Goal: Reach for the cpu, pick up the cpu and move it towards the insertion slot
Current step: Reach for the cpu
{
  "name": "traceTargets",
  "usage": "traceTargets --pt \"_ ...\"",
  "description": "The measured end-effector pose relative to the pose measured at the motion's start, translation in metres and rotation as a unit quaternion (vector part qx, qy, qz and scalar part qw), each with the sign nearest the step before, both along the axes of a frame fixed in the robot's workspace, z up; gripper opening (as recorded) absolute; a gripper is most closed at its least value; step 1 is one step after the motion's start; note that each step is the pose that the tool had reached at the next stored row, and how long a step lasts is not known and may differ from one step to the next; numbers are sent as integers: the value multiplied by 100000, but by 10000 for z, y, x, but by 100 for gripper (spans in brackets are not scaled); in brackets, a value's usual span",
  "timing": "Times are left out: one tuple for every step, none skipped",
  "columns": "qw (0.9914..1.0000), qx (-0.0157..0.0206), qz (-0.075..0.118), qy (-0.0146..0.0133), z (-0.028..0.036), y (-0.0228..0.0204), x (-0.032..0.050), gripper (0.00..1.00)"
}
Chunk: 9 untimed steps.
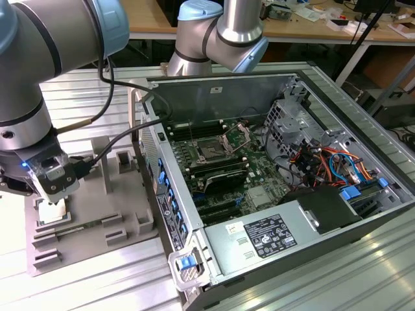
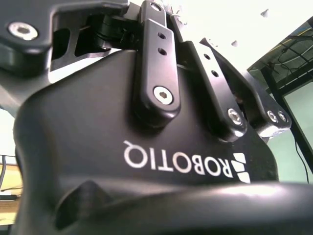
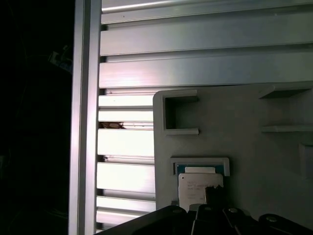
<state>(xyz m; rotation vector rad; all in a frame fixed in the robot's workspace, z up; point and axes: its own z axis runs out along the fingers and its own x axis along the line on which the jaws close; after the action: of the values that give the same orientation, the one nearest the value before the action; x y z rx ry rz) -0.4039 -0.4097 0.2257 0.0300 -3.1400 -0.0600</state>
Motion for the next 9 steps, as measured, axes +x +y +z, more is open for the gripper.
traceTargets --pt "100000 -2 2 -1 -1 0 0 11" --pt "100000 0 0 4 -3 0 0 11" --pt "100000 0 -3 0 -7 0 0 11" --pt "100000 -1 1 -3 -10 0 0 11" --pt "100000 2 1 -3 -13 0 0 11" --pt "100000 0 0 -1 -15 0 0 11" --pt "100000 0 4 -4 -20 -1 -2 11" --pt "100000 -1 1 -2 -22 0 -3 11" --pt "100000 3 0 -10 -26 0 -5 11"
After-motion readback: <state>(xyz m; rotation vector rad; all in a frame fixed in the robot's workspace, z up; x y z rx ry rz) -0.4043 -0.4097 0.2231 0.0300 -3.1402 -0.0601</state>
